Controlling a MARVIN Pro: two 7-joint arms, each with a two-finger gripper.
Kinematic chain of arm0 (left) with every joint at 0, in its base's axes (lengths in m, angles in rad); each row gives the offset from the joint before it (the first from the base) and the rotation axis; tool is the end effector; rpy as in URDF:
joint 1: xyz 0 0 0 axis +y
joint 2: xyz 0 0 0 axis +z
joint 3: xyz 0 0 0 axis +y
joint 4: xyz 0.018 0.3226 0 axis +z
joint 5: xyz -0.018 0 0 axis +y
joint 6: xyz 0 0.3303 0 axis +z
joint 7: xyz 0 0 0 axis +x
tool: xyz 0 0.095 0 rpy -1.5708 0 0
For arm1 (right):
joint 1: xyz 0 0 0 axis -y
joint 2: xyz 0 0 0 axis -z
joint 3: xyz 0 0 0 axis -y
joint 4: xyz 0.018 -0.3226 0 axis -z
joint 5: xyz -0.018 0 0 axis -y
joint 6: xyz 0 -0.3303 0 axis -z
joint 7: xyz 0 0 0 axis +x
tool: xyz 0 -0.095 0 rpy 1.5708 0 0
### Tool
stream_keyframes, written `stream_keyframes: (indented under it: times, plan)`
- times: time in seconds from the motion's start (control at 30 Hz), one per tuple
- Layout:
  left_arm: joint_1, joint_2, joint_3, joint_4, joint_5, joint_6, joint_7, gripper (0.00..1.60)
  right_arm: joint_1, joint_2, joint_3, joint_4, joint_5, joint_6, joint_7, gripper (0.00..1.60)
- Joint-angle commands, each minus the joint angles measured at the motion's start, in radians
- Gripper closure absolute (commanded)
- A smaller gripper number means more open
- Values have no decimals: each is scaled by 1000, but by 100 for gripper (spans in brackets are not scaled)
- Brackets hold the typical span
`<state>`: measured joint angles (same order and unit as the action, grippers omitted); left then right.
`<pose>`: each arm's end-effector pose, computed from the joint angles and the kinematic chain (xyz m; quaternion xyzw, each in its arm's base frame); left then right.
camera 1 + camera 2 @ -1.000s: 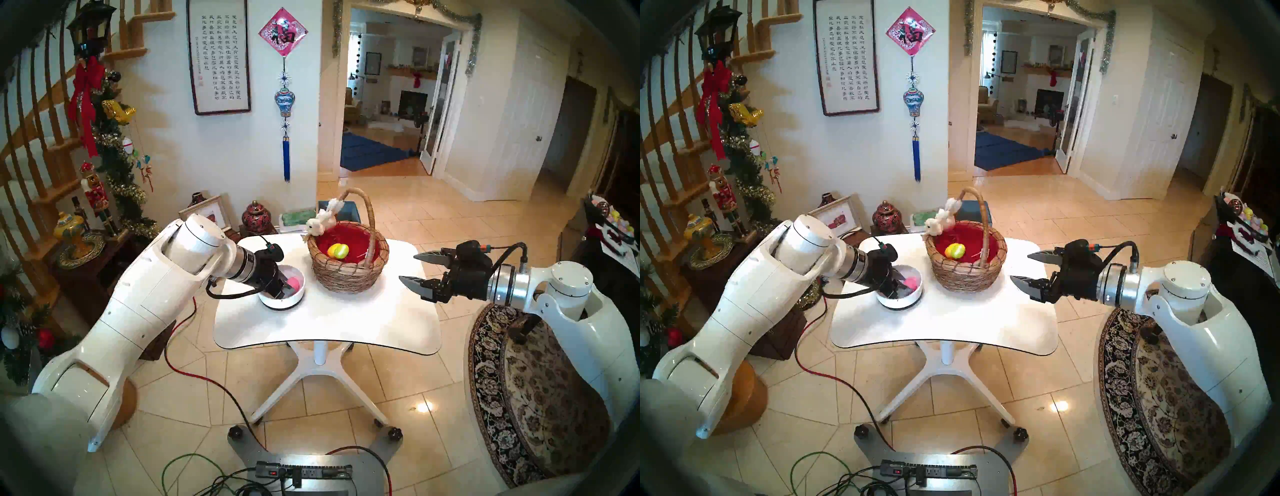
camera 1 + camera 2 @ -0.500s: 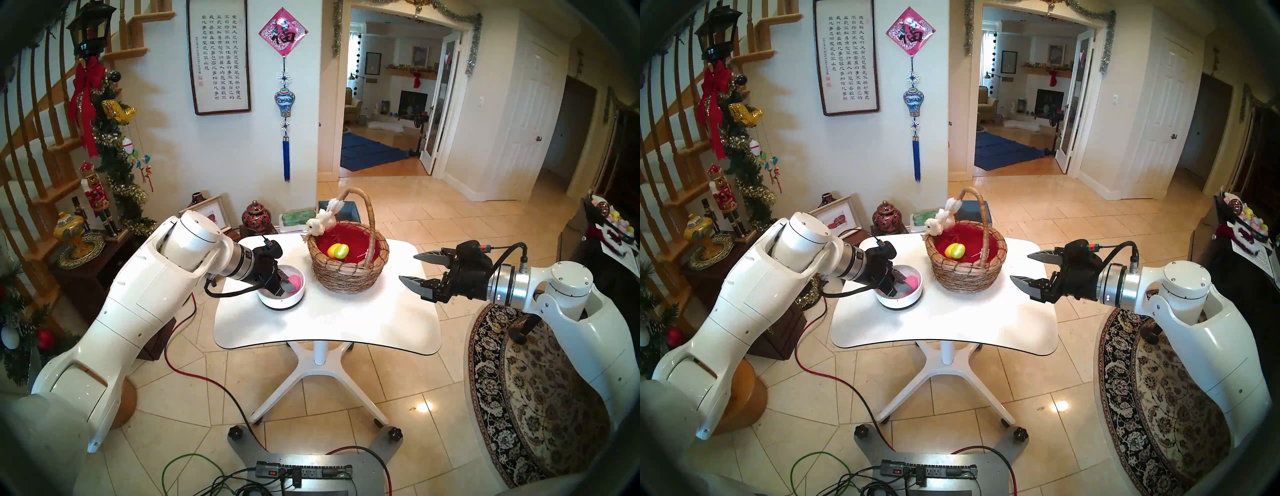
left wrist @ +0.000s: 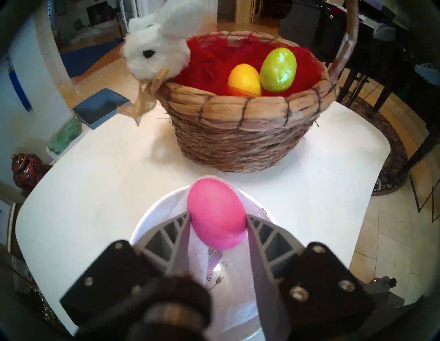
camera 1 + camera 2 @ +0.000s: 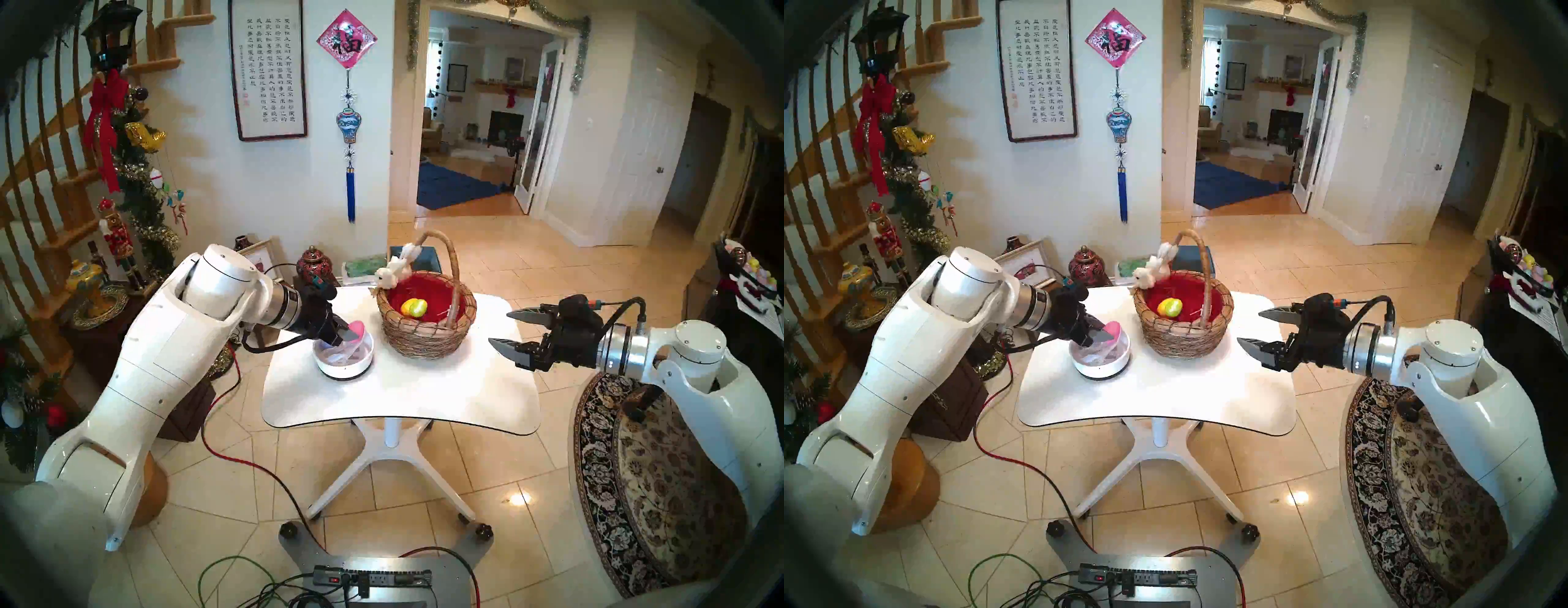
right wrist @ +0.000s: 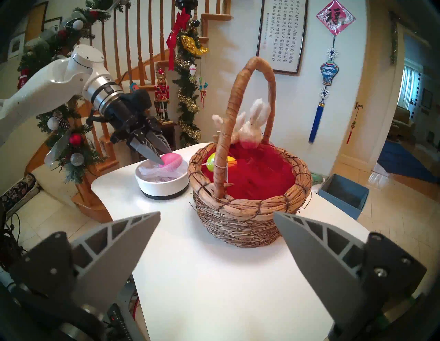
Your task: Put easter egg into basket
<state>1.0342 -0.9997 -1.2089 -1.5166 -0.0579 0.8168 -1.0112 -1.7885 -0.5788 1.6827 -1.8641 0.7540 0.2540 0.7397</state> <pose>0.5072 0.0341 -0.2154 0.8204 -0.4111 0.3514 0.1855 0.3645 -0.1555 -0.2021 -0.7262 -0.3593 -0.5341 0.2415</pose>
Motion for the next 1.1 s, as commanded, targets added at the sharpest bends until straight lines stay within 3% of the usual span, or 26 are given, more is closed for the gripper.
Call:
stream_keyframes:
  times: [0.0,0.63,1.07]
  plan:
    - [-11,8,-9,-12,-15,-8,-20,97,0,3,6,-2,-2,-3,1,0]
    - [46,72,16,-61,-5,-49,-32,93,0,4,5,-2,-1,-3,0,0]
    - [55,82,-17,-69,-25,-44,-37,92,0,4,5,-2,-1,-3,0,0]
